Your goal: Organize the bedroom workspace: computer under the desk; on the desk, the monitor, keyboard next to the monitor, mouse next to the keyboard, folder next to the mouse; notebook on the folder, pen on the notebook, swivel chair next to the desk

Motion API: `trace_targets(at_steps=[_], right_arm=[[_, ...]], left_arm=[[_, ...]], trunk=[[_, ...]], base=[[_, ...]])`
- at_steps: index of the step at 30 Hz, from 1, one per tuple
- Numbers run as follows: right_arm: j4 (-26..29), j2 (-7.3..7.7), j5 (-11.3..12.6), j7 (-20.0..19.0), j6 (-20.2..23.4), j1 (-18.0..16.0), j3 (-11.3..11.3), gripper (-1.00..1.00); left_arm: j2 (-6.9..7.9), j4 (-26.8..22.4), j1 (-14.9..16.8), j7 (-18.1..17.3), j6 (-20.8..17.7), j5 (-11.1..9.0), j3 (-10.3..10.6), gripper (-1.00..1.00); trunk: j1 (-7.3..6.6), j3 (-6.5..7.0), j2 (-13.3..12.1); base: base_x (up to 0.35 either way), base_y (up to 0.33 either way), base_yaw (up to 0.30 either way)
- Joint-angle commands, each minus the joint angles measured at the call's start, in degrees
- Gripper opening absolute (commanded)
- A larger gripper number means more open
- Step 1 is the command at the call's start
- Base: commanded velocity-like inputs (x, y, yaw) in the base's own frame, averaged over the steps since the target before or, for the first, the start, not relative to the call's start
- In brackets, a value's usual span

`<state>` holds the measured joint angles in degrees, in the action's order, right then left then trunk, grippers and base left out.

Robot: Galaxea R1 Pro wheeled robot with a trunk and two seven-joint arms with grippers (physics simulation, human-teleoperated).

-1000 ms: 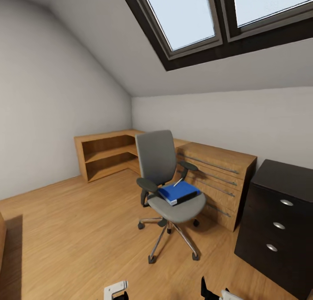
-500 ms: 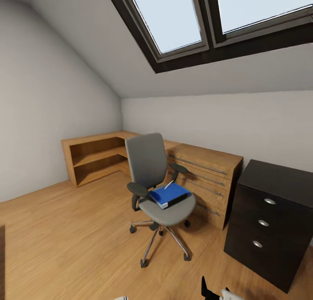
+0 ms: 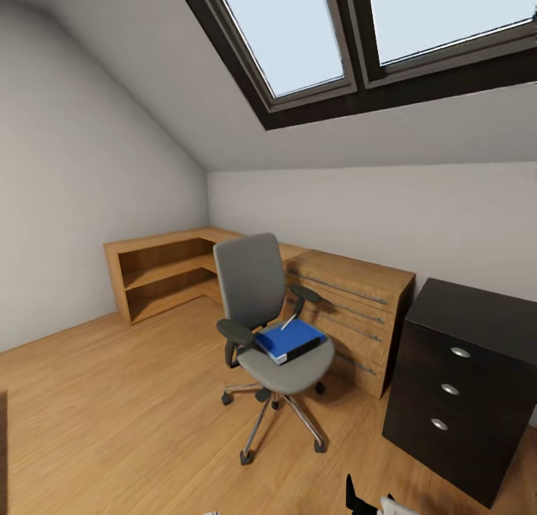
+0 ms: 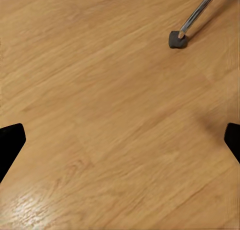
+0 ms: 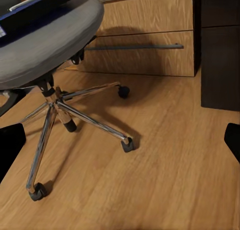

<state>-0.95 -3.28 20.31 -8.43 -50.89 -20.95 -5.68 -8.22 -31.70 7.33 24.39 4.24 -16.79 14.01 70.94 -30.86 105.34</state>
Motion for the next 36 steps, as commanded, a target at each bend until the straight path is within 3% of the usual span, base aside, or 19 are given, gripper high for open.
trace_targets(at_steps=[1,25,36], right_arm=[[-0.1,0.0,0.3,-0.6,-0.2,-0.1,-0.5,1.0],[0.0,0.03,0.3,-0.6,-0.1,-0.1,-0.3,1.0],[0.0,0.03,-1.0,-0.6,-0.1,-0.1,-0.3,1.0]], left_arm=[[0.05,0.2,0.0,0.4,0.3,-0.6,0.4,1.0],[0.1,2.8,0.0,0.3,0.3,-0.7,0.5,1.0],[0.03,2.8,0.0,0.2,0.6,-0.5,0.6,1.0]], trunk=[[-0.23,0.12,-0.4],[-5.5,4.43,-10.0],[-5.5,4.43,-10.0]], base=[[0.0,0.0,-0.134],[0.0,0.0,-0.262],[0.0,0.0,-0.299]])
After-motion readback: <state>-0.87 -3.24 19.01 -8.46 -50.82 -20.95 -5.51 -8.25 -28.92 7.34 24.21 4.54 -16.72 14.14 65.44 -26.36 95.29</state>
